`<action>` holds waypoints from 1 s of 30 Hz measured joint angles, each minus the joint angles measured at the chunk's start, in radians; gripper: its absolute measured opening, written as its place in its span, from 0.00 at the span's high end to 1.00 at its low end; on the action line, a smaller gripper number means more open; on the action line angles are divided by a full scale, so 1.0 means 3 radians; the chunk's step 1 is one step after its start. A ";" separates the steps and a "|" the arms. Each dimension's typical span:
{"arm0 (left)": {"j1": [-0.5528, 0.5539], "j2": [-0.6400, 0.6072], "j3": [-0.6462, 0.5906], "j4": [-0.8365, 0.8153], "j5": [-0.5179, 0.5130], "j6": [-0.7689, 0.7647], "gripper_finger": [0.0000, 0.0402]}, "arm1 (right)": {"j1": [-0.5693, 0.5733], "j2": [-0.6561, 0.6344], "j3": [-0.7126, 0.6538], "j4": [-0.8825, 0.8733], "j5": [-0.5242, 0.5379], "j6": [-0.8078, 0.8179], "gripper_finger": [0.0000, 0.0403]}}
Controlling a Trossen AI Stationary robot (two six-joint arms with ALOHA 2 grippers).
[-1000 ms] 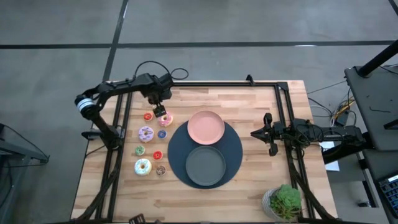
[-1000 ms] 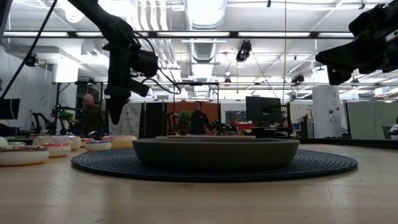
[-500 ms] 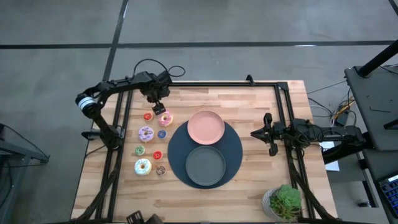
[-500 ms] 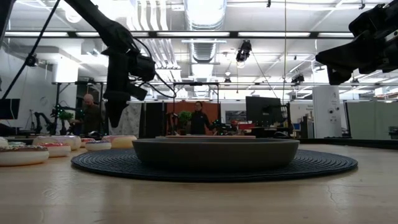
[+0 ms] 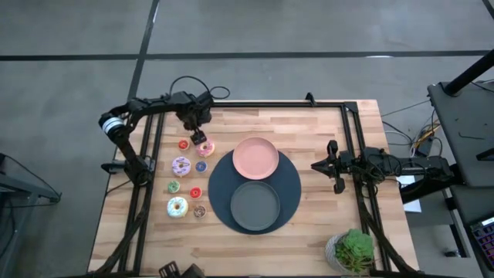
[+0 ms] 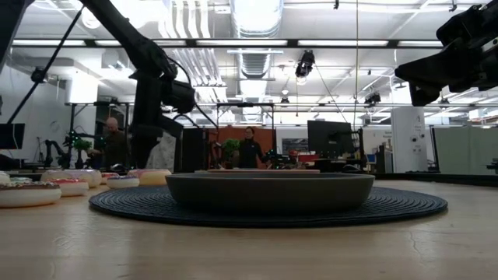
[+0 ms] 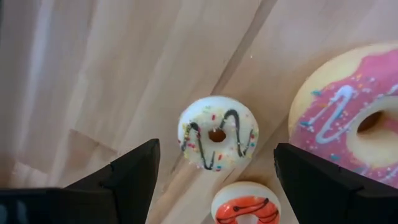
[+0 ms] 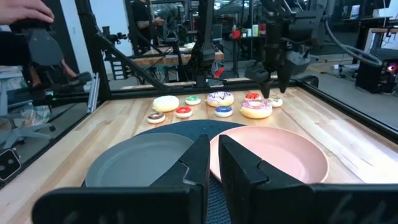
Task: Pick & Place donuts
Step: Put the small white donut on the pink plate
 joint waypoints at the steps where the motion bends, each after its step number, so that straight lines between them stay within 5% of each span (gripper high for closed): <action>1: 0.0000 0.0014 -0.0014 -0.0001 0.0016 -0.0003 0.29 | 0.0000 0.0000 -0.0001 -0.0001 0.0000 0.0000 0.93; 30: 0.0000 0.0105 -0.0208 0.0289 0.0038 -0.0052 0.30 | -0.0001 0.0000 -0.0001 -0.0001 0.0001 0.0000 0.93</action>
